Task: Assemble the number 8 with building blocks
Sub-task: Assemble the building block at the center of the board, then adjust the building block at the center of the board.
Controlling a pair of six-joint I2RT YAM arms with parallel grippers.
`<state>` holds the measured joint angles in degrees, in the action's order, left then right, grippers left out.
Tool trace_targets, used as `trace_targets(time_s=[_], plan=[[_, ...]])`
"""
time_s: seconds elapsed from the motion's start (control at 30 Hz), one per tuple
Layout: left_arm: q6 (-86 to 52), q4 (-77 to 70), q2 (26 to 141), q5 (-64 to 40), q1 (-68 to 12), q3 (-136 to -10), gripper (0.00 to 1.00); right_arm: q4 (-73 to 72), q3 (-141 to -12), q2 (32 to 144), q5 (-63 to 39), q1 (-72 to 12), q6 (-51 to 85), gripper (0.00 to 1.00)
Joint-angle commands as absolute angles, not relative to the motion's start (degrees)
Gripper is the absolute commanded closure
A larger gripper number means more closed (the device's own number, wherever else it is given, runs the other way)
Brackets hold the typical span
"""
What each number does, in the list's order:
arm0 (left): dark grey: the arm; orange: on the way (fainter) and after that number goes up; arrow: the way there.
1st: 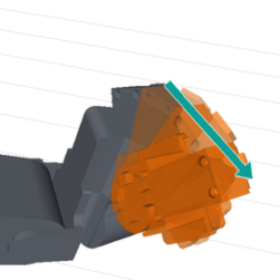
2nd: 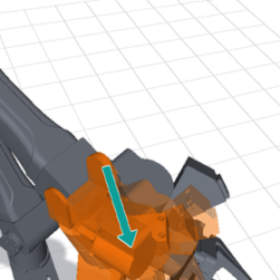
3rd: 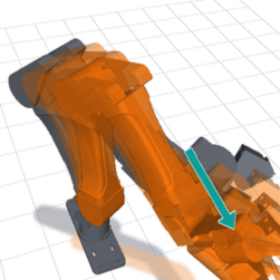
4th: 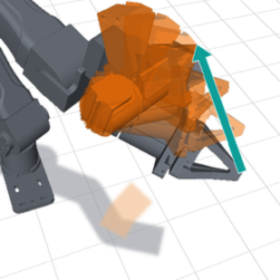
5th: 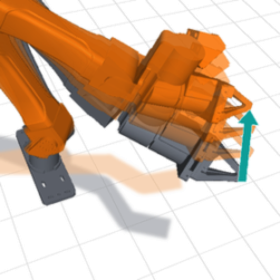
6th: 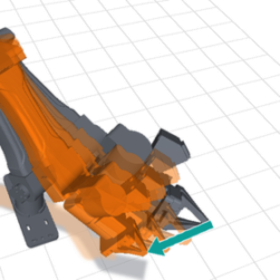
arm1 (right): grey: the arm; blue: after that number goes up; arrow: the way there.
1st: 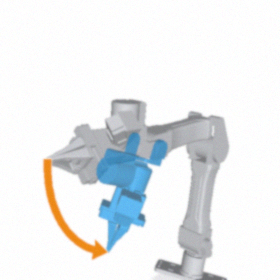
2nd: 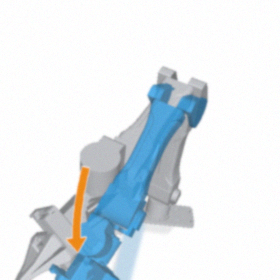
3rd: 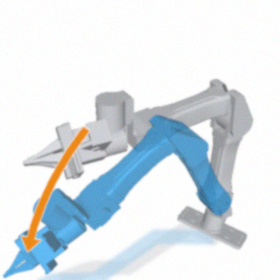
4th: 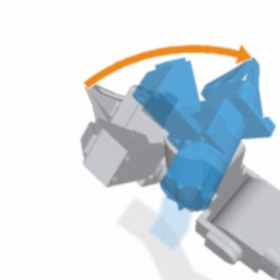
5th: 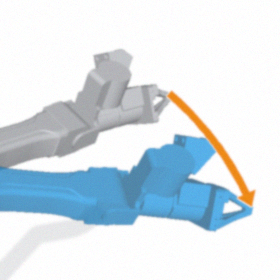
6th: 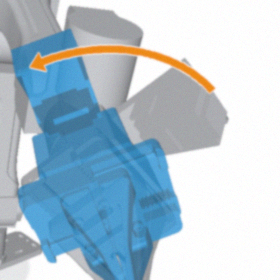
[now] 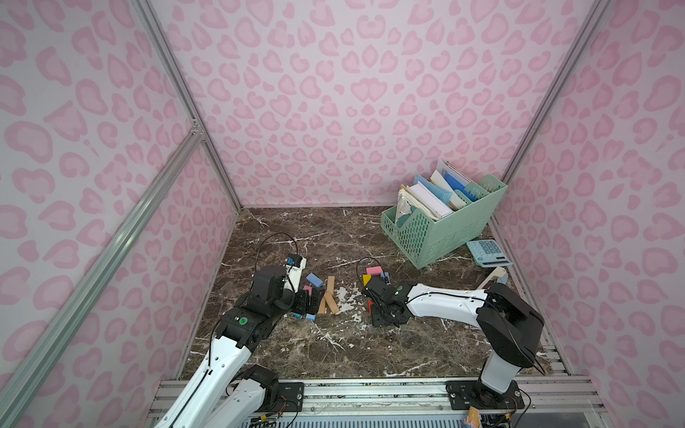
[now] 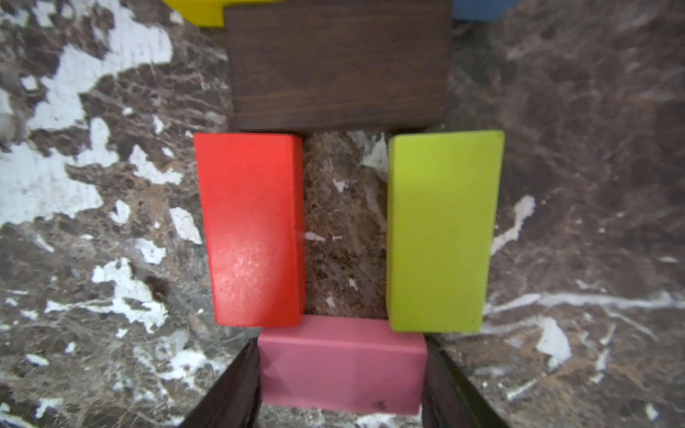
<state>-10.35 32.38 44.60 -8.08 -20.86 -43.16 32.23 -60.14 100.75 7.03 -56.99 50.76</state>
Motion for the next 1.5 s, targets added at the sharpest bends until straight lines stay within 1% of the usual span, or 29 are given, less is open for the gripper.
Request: trace_targets(time_s=[0.0,0.27,0.67,0.8,0.93,1.0,1.1,1.23,1.33,1.4,1.47], plan=[[-9.9,31.6,44.5,-8.1,-20.9,-43.1,0.02,32.4,-60.3,101.1,8.0,-57.0,50.4,0.41],[-9.8,31.6,44.4,-8.1,-20.8,-43.1,0.02,32.5,-60.6,101.0,8.2,-57.0,50.4,0.36],[-10.2,31.6,44.3,-6.9,-20.8,-43.1,0.02,34.0,-61.8,97.0,7.5,-57.2,50.6,0.16],[-11.5,31.6,44.6,-4.7,-20.8,-43.1,0.02,35.3,-64.1,93.9,7.8,-57.5,50.1,0.12],[-14.5,30.4,46.3,-0.3,-20.8,-42.7,0.02,34.7,-65.3,89.3,9.1,-57.4,48.3,0.11],[-16.5,30.3,48.2,2.1,-20.8,-43.0,0.02,33.8,-64.8,87.2,9.7,-57.2,47.2,0.11],[-17.7,31.3,52.6,2.9,-20.8,-45.3,0.01,32.5,-63.3,84.5,9.4,-56.2,45.9,0.11],[-12.8,37.4,61.3,3.4,-20.8,-51.9,0.04,30.6,-59.8,81.3,8.6,-53.8,44.6,0.11],[-5.4,42.7,68.8,0.8,-20.8,-57.5,0.08,28.1,-55.9,78.4,6.6,-51.2,43.8,0.11],[-3.0,45.9,73.9,-1.8,-20.7,-61.3,0.11,26.0,-53.1,76.4,4.7,-49.5,43.2,0.11],[-2.0,48.7,79.2,-7.3,-20.7,-65.6,0.12,24.4,-50.6,74.5,3.1,-47.8,42.6,0.11]])
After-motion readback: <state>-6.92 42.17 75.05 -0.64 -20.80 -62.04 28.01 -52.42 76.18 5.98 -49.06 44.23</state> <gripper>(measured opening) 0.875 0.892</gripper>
